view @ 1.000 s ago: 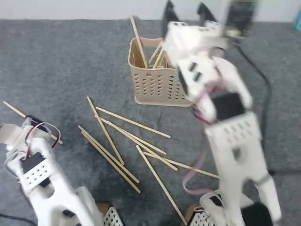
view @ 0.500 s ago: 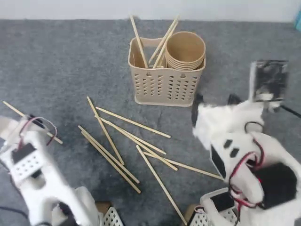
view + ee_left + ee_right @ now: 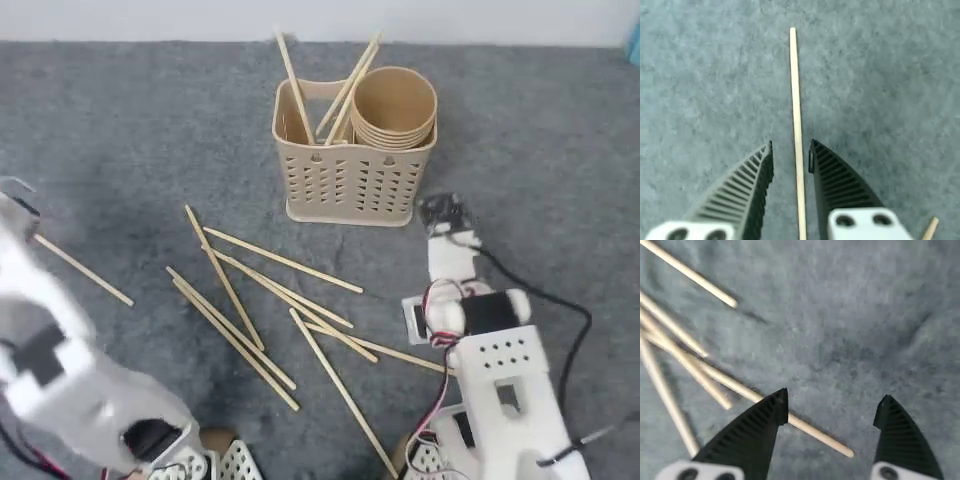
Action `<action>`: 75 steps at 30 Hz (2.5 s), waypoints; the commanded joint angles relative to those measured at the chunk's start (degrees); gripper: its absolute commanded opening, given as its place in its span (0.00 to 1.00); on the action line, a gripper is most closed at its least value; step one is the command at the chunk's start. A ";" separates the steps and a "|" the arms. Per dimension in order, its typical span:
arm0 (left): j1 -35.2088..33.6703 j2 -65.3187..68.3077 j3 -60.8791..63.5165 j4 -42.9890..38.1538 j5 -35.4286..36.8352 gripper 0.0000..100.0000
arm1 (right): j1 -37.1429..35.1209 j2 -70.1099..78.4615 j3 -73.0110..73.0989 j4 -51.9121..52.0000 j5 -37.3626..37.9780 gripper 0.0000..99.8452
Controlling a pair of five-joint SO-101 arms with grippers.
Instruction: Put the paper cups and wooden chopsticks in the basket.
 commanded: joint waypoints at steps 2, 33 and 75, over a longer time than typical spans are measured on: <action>0.26 13.71 -22.20 6.15 -0.88 0.12 | 0.22 -1.10 9.14 -10.33 -1.49 0.28; 2.37 54.33 -90.68 32.44 -0.79 0.01 | 0.57 -1.10 18.81 -20.18 -2.20 0.28; 52.75 -16.70 -56.92 -1.14 -12.04 0.01 | 0.66 -0.66 18.90 -20.62 -2.20 0.28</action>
